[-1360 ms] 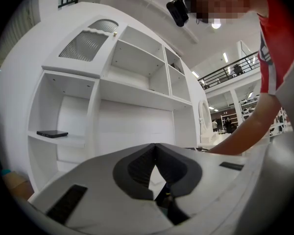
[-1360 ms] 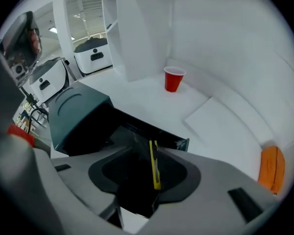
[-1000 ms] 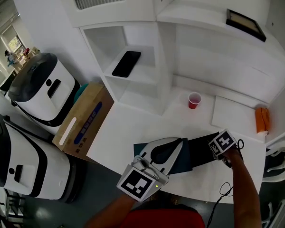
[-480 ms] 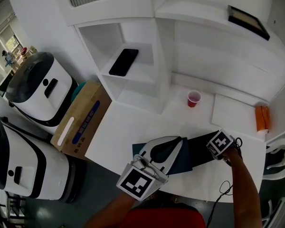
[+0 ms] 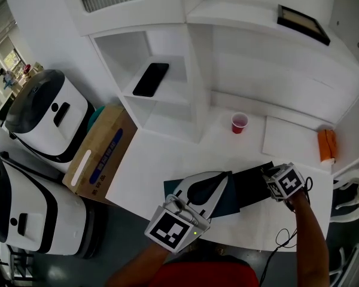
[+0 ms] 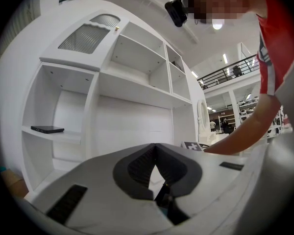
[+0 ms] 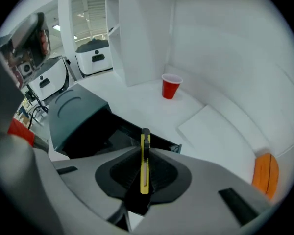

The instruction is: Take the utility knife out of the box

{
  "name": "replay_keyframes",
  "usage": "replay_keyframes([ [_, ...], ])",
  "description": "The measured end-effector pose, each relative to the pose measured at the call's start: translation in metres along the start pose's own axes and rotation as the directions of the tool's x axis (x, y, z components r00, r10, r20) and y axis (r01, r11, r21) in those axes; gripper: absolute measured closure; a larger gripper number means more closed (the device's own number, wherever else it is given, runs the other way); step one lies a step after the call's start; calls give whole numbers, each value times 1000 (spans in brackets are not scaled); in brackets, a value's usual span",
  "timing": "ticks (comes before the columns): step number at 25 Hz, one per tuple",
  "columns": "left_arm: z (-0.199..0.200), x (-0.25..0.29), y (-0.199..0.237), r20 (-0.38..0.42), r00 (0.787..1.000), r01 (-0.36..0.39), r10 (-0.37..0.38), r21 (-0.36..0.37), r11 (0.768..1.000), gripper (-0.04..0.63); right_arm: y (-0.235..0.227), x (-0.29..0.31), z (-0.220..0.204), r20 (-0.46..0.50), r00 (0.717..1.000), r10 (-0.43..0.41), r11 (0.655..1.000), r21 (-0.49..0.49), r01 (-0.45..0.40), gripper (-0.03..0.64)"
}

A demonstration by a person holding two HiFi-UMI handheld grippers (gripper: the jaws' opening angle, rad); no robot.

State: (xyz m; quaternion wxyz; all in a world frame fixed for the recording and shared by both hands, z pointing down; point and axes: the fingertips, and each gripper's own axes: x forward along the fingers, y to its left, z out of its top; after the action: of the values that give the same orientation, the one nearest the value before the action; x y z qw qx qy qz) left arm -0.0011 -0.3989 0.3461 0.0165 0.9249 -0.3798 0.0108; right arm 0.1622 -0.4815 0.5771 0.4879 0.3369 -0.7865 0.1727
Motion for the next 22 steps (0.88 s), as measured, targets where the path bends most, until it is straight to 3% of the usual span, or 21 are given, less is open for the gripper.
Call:
replay_keyframes([
  [4,3,1,-7,7,1000,16,-16,-2,1000,586,10,-45,21,186,982,-14,998,62,2,546],
  [7,7,2,-13,11,1000,29,-29,3,1000,586,21,-91,38,360,932,-44,992,128,-2,546],
  [10,12,3,-21,18,999,44,-44,7,999,586,33,-141,53,531,843,-84,983,183,-17,546],
  [17,29,2,-41,45,996,80,-81,30,996,586,68,-243,78,799,587,-128,977,203,-65,546],
  [19,34,1,-48,53,994,93,-95,41,995,586,77,-261,78,836,530,-140,976,208,-70,546],
  [22,41,-1,-56,64,992,106,-109,47,993,586,88,-278,76,866,473,-160,975,214,-61,546],
])
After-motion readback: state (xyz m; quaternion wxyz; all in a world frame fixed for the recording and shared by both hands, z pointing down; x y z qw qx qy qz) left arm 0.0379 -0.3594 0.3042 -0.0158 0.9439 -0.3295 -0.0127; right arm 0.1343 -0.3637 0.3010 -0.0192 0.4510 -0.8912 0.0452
